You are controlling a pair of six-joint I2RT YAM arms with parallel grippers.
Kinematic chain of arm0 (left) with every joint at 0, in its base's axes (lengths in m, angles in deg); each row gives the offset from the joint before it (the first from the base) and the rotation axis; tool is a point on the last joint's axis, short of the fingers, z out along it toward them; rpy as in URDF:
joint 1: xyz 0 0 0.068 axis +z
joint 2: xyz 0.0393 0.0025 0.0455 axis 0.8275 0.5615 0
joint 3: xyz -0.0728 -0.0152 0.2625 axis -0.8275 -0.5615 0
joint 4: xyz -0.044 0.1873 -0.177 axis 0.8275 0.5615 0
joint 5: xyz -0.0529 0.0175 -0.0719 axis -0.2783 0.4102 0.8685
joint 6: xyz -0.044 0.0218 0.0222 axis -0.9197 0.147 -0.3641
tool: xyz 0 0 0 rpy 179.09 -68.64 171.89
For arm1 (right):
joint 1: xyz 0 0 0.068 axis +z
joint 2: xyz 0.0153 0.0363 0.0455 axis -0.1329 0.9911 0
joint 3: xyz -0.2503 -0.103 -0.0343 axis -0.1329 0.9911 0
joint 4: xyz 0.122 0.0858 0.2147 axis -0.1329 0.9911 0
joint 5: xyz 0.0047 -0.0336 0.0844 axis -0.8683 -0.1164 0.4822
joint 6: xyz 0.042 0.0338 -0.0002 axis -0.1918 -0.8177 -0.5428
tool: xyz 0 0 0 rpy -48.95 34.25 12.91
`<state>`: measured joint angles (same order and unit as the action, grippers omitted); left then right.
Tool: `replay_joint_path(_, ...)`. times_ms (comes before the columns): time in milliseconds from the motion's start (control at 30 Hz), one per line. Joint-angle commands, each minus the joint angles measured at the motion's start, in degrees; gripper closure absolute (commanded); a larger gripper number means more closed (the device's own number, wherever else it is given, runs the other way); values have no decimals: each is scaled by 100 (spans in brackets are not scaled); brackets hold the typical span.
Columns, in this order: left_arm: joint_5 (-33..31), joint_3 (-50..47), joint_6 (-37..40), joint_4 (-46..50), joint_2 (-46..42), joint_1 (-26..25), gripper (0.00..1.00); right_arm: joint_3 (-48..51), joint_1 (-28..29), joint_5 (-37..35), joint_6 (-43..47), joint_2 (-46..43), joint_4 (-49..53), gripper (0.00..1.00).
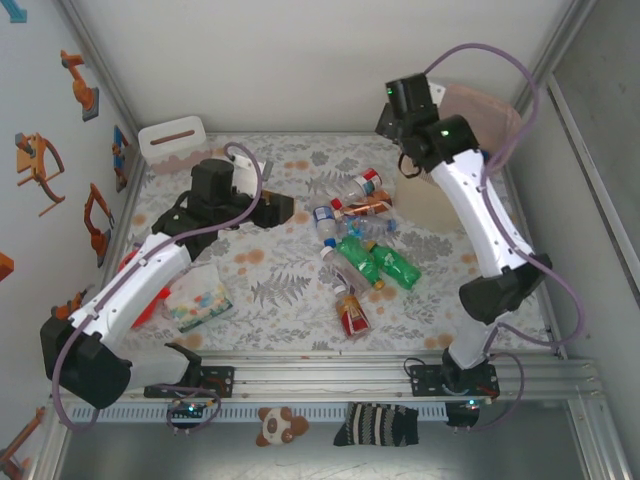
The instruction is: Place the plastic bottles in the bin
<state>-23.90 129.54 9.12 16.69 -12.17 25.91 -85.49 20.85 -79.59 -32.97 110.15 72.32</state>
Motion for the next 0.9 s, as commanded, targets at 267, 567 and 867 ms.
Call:
replay_joint_path(267,-161,-596,-200,203,-606,236,33,-545,758,-1306,-2177,1585,692,30)
replay_joint_path(567,-112,-858,-258,207,-876,304,34,-499,755,-1075,-2652,2432,241,31)
replay_joint_path(867,-21,-1060,-357,124,-941,313,34,-533,601,-706,-2863,3127,-218,31)
